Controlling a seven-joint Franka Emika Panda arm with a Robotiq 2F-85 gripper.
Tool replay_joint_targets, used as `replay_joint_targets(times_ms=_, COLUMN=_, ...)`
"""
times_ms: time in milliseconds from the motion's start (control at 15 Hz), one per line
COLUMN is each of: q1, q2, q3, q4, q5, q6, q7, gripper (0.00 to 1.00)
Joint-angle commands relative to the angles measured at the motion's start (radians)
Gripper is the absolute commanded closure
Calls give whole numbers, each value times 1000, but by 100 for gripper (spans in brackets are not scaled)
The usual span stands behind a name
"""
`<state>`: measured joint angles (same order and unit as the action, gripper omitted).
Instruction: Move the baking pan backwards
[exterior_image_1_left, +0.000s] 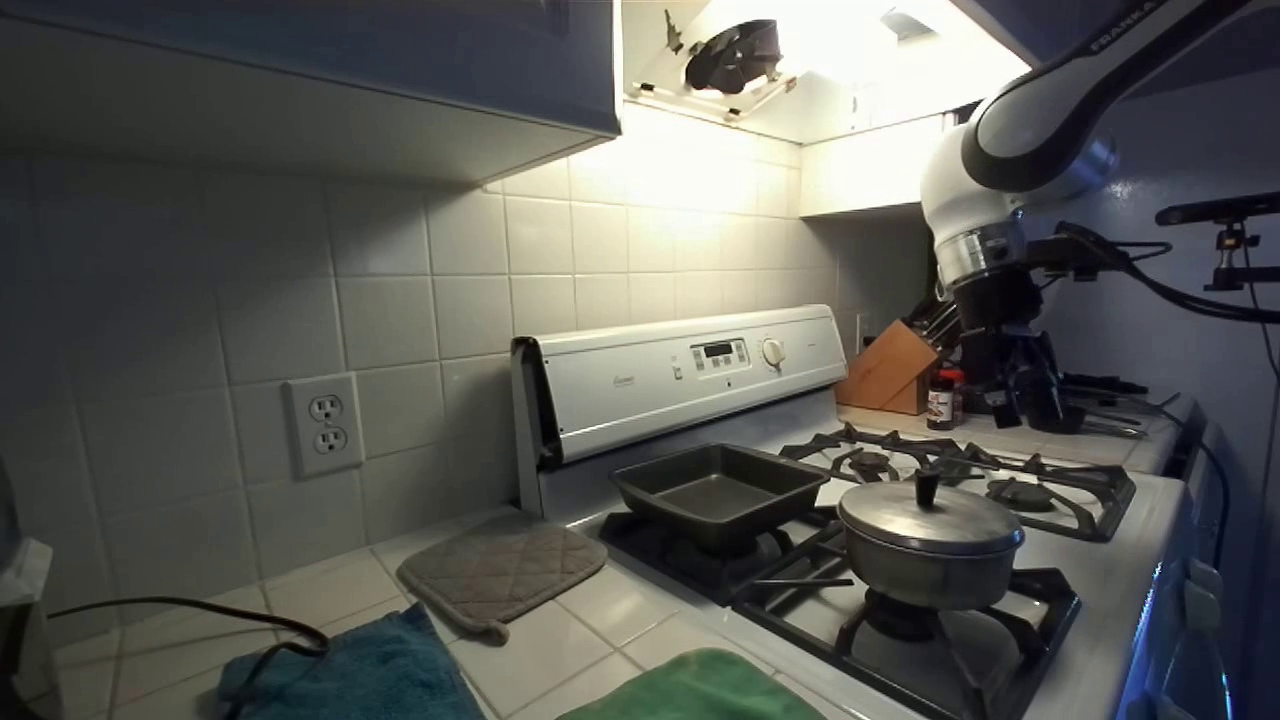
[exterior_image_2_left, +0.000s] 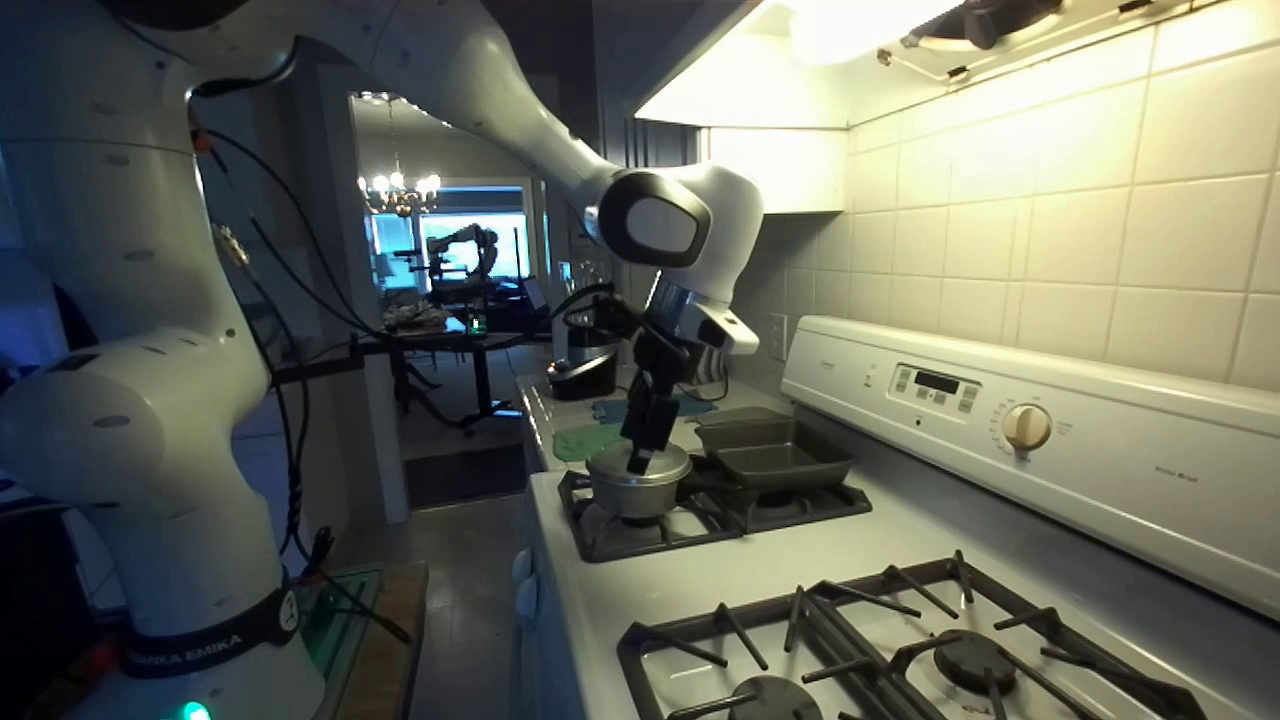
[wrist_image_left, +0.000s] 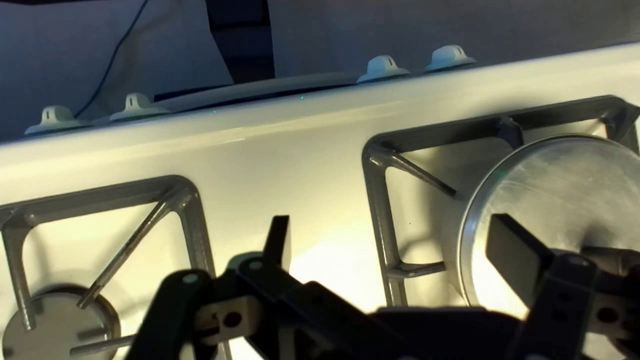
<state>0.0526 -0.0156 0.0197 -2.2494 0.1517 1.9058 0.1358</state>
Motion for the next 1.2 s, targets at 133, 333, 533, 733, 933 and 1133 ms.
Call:
replay_joint_targets(times_ms=133, q1=-7, q2=-151, q3=-2, q4=-131, q5=44, q6=135, q7=-147, gripper=0)
replay_joint_targets(times_ms=333, q1=-2, q2=-191, q3=-7, q4=-161, q5=51, q6=173, q7=-219, gripper=0)
replay_joint_targets(times_ms=533, q1=3, q2=-224, q3=-9, q4=-187, q5=53, q6=211, q7=-271, gripper=0)
replay_joint_targets(times_ms=733, q1=9, q2=-248, q3=-8, q4=-205, q5=53, q6=250, q7=-306, gripper=0)
replay_joint_targets(times_ms=933, q1=16, q2=-259, q3=-9, q4=-213, q5=58, q6=287, q7=-323, gripper=0)
replay_joint_targets(times_ms=1133, q1=23, q2=-270, q3=-8, q4=-223, q5=62, q6=320, q7=-328, gripper=0)
